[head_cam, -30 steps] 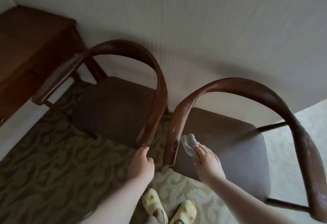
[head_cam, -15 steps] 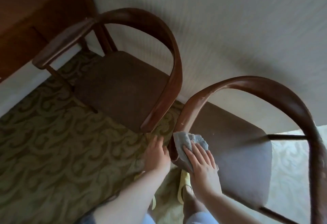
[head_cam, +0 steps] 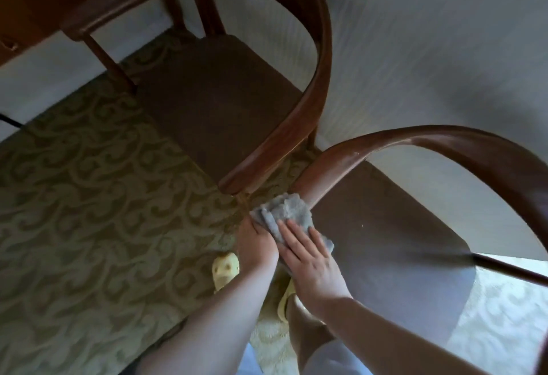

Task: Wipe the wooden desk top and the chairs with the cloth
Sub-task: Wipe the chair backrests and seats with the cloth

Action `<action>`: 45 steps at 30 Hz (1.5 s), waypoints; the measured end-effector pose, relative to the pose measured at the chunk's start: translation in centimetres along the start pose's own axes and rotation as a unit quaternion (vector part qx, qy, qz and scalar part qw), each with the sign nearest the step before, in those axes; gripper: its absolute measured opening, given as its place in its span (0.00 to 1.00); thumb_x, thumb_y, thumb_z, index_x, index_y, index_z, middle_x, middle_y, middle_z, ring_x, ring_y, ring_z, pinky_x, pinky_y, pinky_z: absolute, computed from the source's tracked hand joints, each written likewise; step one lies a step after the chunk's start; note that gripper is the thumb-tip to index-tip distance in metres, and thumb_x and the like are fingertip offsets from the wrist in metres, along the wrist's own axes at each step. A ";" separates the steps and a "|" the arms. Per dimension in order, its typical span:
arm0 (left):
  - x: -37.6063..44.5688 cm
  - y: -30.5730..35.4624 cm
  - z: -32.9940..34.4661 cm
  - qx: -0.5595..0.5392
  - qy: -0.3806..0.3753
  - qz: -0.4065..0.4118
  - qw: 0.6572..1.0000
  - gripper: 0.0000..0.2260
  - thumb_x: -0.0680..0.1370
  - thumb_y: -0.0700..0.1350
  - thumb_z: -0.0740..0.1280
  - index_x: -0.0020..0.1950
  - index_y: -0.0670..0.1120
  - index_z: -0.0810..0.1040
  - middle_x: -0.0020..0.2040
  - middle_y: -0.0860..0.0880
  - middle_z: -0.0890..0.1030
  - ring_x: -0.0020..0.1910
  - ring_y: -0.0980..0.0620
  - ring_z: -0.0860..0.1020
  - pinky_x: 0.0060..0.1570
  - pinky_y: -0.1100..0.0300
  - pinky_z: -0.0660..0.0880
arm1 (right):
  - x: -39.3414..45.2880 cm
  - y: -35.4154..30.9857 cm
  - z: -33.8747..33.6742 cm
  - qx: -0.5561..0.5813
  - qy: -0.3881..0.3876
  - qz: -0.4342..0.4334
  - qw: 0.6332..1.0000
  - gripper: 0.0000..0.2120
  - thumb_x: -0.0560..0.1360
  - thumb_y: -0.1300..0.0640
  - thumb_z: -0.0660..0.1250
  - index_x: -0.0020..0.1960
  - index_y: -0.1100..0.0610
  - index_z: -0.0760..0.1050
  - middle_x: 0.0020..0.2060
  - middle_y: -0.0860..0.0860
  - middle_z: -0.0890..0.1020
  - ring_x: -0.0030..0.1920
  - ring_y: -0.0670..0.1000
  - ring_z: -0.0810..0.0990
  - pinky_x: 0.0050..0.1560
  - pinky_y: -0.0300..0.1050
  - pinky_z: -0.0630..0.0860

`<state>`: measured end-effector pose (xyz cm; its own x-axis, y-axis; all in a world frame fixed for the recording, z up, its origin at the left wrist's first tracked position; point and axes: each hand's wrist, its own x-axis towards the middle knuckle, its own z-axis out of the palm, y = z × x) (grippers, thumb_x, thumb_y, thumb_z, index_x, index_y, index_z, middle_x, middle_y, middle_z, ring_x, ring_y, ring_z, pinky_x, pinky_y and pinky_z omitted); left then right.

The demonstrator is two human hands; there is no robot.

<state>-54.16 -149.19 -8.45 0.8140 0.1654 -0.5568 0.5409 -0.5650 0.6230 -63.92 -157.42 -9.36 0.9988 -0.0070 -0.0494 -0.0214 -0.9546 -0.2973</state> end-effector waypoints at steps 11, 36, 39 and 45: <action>-0.1 0.7 3.0 0.043 0.181 -0.041 0.982 0.14 0.82 0.46 0.54 0.47 0.44 0.78 0.48 0.41 0.81 0.45 0.40 0.76 0.42 0.55 0.66 | 1.8 4.5 -1.2 0.027 0.017 0.017 0.999 0.30 0.73 0.62 0.58 0.75 0.52 0.64 0.75 0.51 0.61 0.77 0.52 0.54 0.73 0.54 0.53; 1.3 -0.6 2.7 0.326 0.093 0.167 0.926 0.11 0.80 0.44 0.59 0.42 0.41 0.75 0.40 0.40 0.79 0.38 0.40 0.77 0.35 0.54 0.68 | 6.1 4.5 -1.9 0.091 -0.047 -0.033 0.994 0.34 0.75 0.61 0.61 0.78 0.46 0.54 0.78 0.47 0.51 0.77 0.48 0.42 0.76 0.52 0.41; 1.3 1.1 3.0 0.304 0.062 0.198 0.930 0.22 0.80 0.52 0.45 0.45 0.42 0.75 0.43 0.42 0.79 0.41 0.40 0.77 0.38 0.52 0.72 | 8.2 9.1 -3.6 0.023 -0.093 -0.070 0.993 0.35 0.78 0.62 0.58 0.78 0.44 0.45 0.78 0.44 0.44 0.76 0.46 0.36 0.74 0.48 0.32; 2.7 4.9 4.9 0.306 -0.011 0.268 0.913 0.19 0.81 0.49 0.46 0.54 0.45 0.76 0.52 0.46 0.79 0.50 0.43 0.78 0.45 0.52 0.74 | 5.3 4.9 -0.1 0.157 0.093 0.175 0.967 0.29 0.75 0.61 0.58 0.75 0.52 0.62 0.76 0.51 0.59 0.77 0.51 0.50 0.76 0.53 0.51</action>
<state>-50.39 -155.50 -9.62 0.9189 -0.2807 -0.2770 -0.1598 -0.9072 0.3892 -58.75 -162.19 -10.94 0.9176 -0.3959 -0.0351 -0.3440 -0.7468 -0.5692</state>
